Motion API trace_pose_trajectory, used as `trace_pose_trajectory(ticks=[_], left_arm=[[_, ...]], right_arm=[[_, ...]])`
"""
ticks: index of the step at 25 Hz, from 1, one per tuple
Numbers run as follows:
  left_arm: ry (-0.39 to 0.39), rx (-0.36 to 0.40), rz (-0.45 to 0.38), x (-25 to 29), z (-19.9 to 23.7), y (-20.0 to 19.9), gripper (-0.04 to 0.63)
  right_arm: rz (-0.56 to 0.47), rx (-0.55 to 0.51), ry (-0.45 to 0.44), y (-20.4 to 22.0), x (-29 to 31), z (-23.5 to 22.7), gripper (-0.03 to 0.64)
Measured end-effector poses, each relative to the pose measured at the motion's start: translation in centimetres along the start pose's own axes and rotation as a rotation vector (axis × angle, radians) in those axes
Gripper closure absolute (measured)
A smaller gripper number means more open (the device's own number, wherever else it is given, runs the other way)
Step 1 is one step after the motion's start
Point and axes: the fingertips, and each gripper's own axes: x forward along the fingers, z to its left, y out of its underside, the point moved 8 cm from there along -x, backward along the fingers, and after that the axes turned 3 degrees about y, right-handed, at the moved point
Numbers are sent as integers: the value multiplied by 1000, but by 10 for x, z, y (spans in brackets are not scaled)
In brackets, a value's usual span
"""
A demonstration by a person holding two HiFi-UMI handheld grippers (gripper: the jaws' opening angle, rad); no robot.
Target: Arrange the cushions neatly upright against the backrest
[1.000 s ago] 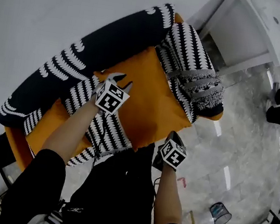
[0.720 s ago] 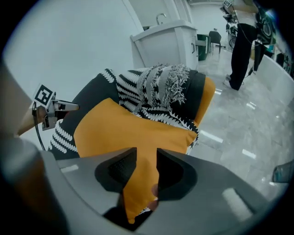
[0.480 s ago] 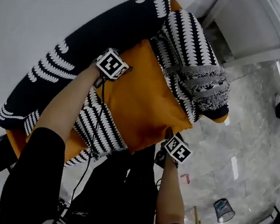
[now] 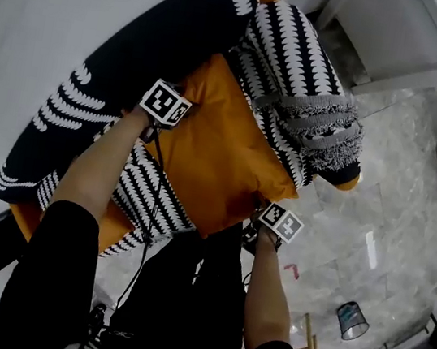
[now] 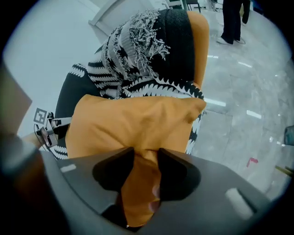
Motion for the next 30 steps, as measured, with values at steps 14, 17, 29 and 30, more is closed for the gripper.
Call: trace_pose_trajectory(ticks=[14,17,29,30], left_arm=[[53,-28,-113,-72,-23,37,552],[41,-120,-181,-107,-22,71,555],[-167,-540,-525,-215,-30,205,561],[-186,-571,-553,-221,-30,212,561]], right_arm=[[-57,-256,62,-6,-45,35,600],[-101,-331,32,-26,-67,56,600],[-280,-822,-107,-95,-111,226,600],[-286,-857,-117,-98,-109,242,600]])
